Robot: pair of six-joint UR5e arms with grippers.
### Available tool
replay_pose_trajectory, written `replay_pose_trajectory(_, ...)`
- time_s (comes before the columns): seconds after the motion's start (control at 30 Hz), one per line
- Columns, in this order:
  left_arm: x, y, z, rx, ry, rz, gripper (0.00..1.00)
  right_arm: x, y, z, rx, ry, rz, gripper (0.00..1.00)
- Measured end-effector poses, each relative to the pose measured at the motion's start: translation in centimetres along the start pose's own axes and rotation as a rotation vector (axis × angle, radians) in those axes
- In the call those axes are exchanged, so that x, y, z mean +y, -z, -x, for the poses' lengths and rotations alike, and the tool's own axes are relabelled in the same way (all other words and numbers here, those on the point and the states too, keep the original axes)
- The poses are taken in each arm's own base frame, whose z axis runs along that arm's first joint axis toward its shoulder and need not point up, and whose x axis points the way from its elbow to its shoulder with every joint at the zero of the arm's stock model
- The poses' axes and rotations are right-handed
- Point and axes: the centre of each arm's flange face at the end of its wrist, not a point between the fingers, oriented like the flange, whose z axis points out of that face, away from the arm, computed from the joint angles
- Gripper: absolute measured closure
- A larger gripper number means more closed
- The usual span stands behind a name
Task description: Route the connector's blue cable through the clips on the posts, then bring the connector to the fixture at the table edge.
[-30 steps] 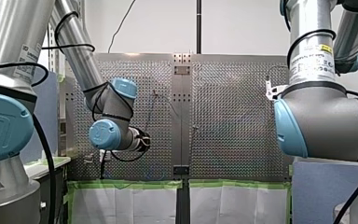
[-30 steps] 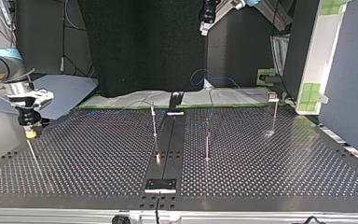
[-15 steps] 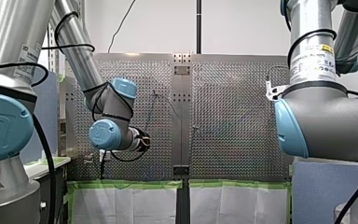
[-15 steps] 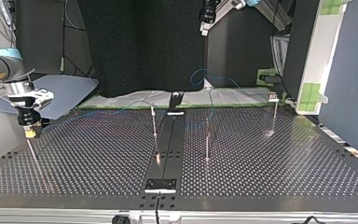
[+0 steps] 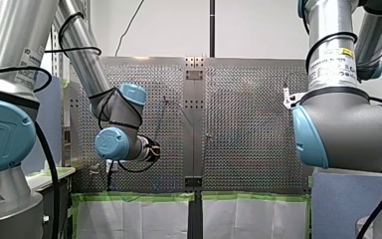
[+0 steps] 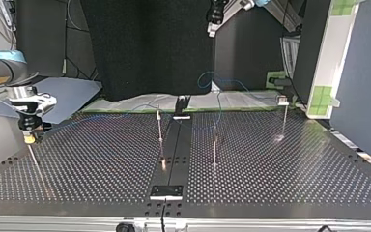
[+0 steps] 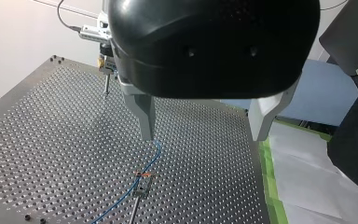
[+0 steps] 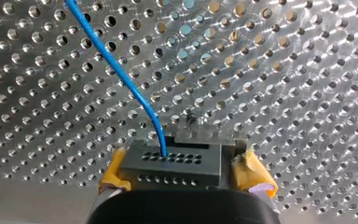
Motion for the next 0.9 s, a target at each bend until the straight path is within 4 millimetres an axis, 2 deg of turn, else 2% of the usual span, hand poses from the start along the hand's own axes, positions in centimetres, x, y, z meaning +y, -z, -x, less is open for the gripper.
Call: replay_pose_trajectory(0.9,0.4,-0.4,0.3,-0.006,-0.05,0.045,0.0,-1.6,0.0,0.3,-0.031,-0.012,-0.019,0.0)
